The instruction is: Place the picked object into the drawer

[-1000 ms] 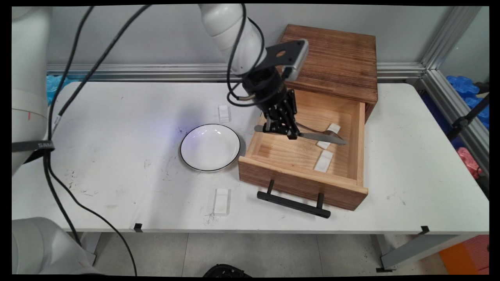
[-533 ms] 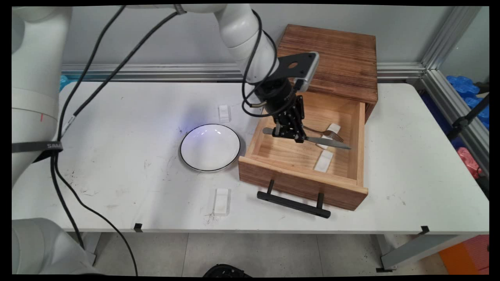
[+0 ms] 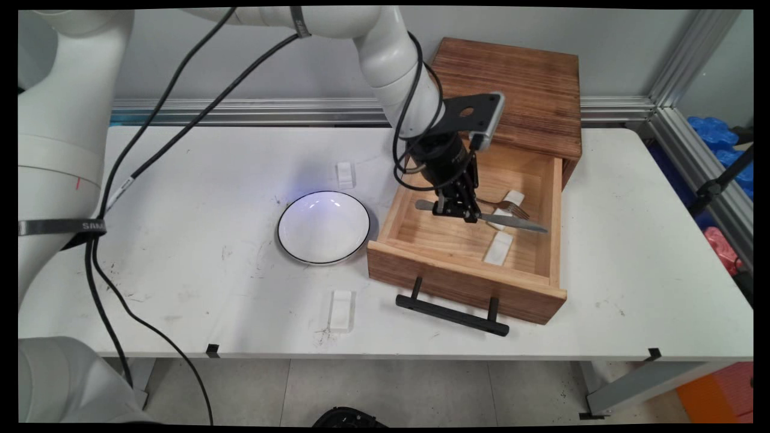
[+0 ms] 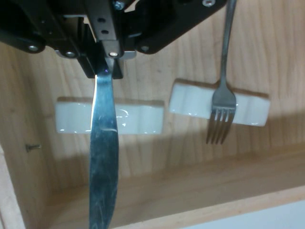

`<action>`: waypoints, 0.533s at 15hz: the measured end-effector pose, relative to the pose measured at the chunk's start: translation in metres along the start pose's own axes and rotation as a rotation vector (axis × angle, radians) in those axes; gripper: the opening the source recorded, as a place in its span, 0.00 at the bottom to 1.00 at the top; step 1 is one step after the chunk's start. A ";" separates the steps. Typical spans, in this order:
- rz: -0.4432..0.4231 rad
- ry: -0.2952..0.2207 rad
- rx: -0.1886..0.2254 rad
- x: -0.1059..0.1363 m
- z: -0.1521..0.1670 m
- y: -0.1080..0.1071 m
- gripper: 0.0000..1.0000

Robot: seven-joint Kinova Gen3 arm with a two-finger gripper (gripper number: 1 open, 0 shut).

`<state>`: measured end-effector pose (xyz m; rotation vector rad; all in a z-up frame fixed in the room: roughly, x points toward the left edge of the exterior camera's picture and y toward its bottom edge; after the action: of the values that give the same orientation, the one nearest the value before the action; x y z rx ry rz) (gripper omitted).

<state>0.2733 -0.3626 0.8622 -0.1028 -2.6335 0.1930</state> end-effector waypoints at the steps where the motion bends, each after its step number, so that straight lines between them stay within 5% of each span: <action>1: -0.002 -0.001 -0.001 0.000 0.003 0.000 0.00; 8: -0.019 -0.010 -0.007 0.002 0.023 0.000 0.00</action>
<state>0.2608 -0.3652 0.8431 -0.0792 -2.6446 0.1779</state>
